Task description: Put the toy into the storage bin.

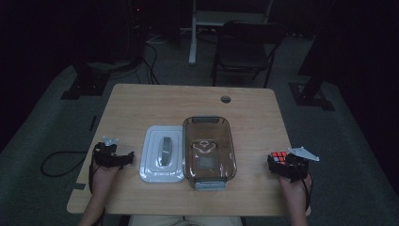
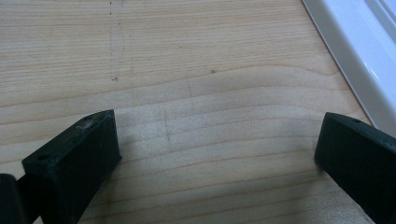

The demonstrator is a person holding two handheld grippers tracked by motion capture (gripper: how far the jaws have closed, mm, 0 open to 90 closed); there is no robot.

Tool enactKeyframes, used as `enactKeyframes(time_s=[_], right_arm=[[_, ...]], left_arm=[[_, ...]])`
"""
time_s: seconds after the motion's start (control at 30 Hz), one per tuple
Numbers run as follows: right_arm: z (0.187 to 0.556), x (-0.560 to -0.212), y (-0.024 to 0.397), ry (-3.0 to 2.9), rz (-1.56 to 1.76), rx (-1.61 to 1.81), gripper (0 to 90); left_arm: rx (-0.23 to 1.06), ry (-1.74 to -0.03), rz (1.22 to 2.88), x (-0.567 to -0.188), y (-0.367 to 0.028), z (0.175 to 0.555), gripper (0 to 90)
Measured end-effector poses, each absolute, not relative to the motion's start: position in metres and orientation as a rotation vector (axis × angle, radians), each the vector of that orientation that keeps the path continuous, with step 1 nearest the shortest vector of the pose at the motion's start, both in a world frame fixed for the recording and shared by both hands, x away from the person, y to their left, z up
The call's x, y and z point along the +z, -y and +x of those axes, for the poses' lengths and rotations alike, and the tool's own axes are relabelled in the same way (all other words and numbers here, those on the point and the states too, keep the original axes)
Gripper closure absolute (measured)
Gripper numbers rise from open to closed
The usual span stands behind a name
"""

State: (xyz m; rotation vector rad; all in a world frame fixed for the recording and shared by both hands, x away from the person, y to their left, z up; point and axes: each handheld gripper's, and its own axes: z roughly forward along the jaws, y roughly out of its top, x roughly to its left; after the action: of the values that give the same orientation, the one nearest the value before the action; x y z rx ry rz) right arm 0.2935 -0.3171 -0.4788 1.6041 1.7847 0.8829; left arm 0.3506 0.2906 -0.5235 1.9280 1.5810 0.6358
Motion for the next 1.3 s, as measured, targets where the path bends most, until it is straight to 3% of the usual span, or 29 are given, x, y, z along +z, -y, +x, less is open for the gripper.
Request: enactKeyframes(time_s=[0.5, 0.9, 1.0, 1.3], right_arm=[[0.296, -0.512, 0.325, -1.827, 1.695, 0.822, 13.6], [0.295, -0.519, 0.329, -1.834, 1.71, 0.825, 25.1], [0.295, -0.521, 0.328, -1.844, 1.706, 0.827, 33.0], [0.296, -0.519, 0.327, -1.865, 1.694, 0.808, 33.7]], left_arm=[[0.636, -1.58, 1.928, -0.524, -0.291, 0.351, 0.6], [0.636, -1.58, 1.928, -0.524, -0.291, 0.351, 0.6], [0.636, -1.58, 1.928, -0.524, -0.291, 0.351, 0.6], [0.636, -1.58, 1.928, -0.524, -0.291, 0.351, 0.6]])
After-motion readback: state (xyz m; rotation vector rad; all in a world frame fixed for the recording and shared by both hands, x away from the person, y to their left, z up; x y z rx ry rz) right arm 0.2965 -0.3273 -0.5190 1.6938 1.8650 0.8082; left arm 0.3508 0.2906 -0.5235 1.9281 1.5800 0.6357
